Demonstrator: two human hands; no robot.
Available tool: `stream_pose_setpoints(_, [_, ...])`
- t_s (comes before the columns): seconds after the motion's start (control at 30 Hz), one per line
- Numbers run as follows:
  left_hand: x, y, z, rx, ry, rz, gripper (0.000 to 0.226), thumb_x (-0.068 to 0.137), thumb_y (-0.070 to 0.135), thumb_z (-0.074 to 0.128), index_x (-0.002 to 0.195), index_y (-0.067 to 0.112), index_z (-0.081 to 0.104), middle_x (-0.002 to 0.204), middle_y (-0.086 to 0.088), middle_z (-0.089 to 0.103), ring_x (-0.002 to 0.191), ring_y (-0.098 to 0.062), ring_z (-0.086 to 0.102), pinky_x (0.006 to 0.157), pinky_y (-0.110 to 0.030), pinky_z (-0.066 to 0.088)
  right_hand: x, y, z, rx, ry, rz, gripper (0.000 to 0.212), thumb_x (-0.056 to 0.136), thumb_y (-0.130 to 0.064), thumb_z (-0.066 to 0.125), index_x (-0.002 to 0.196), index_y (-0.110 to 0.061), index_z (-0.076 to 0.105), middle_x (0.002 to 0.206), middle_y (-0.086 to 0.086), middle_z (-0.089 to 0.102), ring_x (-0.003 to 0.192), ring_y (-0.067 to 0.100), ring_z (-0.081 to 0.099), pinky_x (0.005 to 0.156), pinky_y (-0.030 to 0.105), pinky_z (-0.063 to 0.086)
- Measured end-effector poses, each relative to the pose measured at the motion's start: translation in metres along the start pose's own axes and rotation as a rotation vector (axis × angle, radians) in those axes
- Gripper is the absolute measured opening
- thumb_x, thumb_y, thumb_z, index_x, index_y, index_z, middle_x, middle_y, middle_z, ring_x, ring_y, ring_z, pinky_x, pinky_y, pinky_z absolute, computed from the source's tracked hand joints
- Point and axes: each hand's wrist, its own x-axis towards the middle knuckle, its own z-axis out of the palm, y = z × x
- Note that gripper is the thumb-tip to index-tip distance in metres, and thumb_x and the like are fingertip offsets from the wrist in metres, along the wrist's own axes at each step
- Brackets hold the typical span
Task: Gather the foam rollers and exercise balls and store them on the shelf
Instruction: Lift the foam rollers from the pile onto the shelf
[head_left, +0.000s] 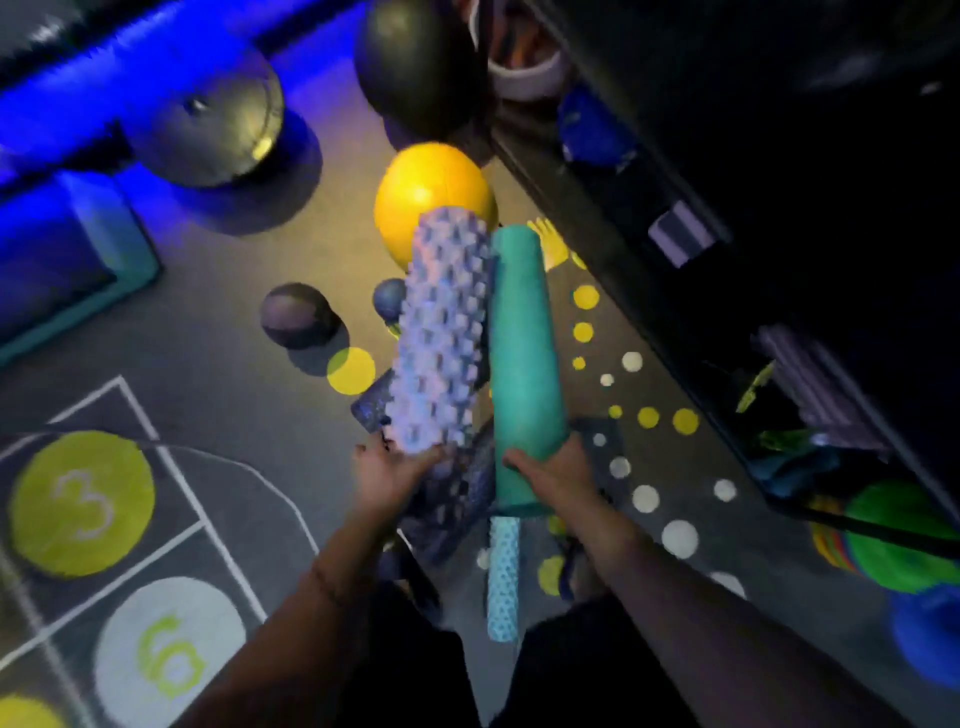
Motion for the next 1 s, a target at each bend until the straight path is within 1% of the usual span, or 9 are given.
stream_pose_setpoints(0.07, [-0.034,0.038,-0.022,-0.075,0.043,0.066,0.074,0.05,0.075,0.081,0.088,0.012,0.067,0.078,-0.012,0.074,0.068,-0.025,0.069,0.062,-0.045,0.059,-0.04,-0.041,-0.043,-0.017,-0.032,-0.099,0.065,0.053,-0.048,0.092,0.1,-0.023,0.054,0.1,-0.001,0.071,0.083,0.016,0.069,0.073,0.023,0.058])
stream_pose_setpoints(0.17, [-0.088,0.116,-0.058,-0.193,0.081,0.171,0.06,0.06,0.07,0.086,0.087,0.019,0.07,0.088,0.001,0.078,0.082,-0.014,0.071,0.074,-0.045,0.06,-0.085,-0.096,-0.097,-0.074,0.038,-0.197,0.081,0.048,-0.058,0.087,0.114,-0.023,0.056,0.108,-0.002,0.07,0.095,0.022,0.07,0.077,0.029,0.056])
stream_pose_setpoints(0.23, [-0.109,0.156,-0.079,-0.249,0.056,0.257,0.047,0.069,0.056,0.087,0.082,0.015,0.067,0.094,-0.009,0.077,0.074,-0.012,0.06,0.076,-0.05,0.055,-0.109,-0.122,-0.127,-0.059,0.089,-0.256,0.08,0.048,-0.059,0.086,0.115,-0.023,0.058,0.107,-0.004,0.07,0.094,0.019,0.07,0.074,0.027,0.056])
stream_pose_setpoints(0.33, [-0.13,0.21,-0.105,-0.302,-0.016,0.294,0.072,0.072,0.059,0.081,0.105,-0.004,0.069,0.102,-0.023,0.072,0.083,-0.03,0.064,0.073,-0.046,0.048,-0.146,-0.154,-0.158,0.02,0.145,-0.311,0.066,0.057,-0.053,0.087,0.11,-0.023,0.064,0.098,-0.008,0.071,0.086,0.013,0.069,0.068,0.025,0.055])
stream_pose_setpoints(0.43, [-0.148,0.244,-0.124,-0.34,-0.111,0.382,0.063,0.078,0.056,0.078,0.112,0.002,0.072,0.103,-0.012,0.074,0.09,-0.025,0.068,0.078,-0.036,0.051,-0.181,-0.168,-0.176,0.141,0.224,-0.339,0.056,0.058,-0.054,0.086,0.104,-0.027,0.067,0.099,-0.007,0.074,0.088,0.014,0.071,0.076,0.027,0.057])
stream_pose_setpoints(0.5, [-0.168,0.266,-0.129,-0.389,-0.189,0.441,0.075,0.064,0.065,0.083,0.109,0.007,0.074,0.101,-0.007,0.078,0.091,-0.025,0.075,0.089,-0.043,0.059,-0.203,-0.173,-0.192,0.238,0.269,-0.342,0.062,0.055,-0.056,0.085,0.106,-0.024,0.069,0.099,-0.006,0.075,0.085,0.012,0.072,0.066,0.022,0.054])
stream_pose_setpoints(0.67, [-0.238,0.33,-0.111,-0.372,-0.381,0.65,0.072,0.061,0.059,0.089,0.113,0.011,0.075,0.103,0.0,0.079,0.095,-0.021,0.076,0.093,-0.047,0.059,-0.247,-0.168,-0.266,0.476,0.333,-0.278,0.087,0.036,-0.06,0.09,0.108,-0.015,0.074,0.091,0.001,0.078,0.076,0.021,0.077,0.073,0.044,0.065])
stream_pose_setpoints(0.87, [-0.331,0.394,-0.041,-0.266,-0.589,0.709,0.06,0.059,0.047,0.094,0.097,0.005,0.073,0.086,-0.005,0.079,0.077,-0.021,0.077,0.074,-0.039,0.063,-0.283,-0.135,-0.392,0.58,0.575,-0.279,0.088,0.036,-0.068,0.084,0.106,-0.015,0.073,0.096,0.002,0.077,0.083,0.025,0.075,0.083,0.045,0.063])
stream_pose_setpoints(1.0, [-0.38,0.436,0.017,-0.17,-0.683,0.765,0.067,0.051,0.051,0.095,0.098,0.008,0.076,0.087,-0.005,0.08,0.081,-0.024,0.078,0.083,-0.048,0.063,-0.276,-0.108,-0.487,0.67,0.714,-0.304,0.091,0.037,-0.069,0.084,0.11,-0.016,0.075,0.098,0.0,0.077,0.087,0.024,0.075,0.087,0.045,0.062])
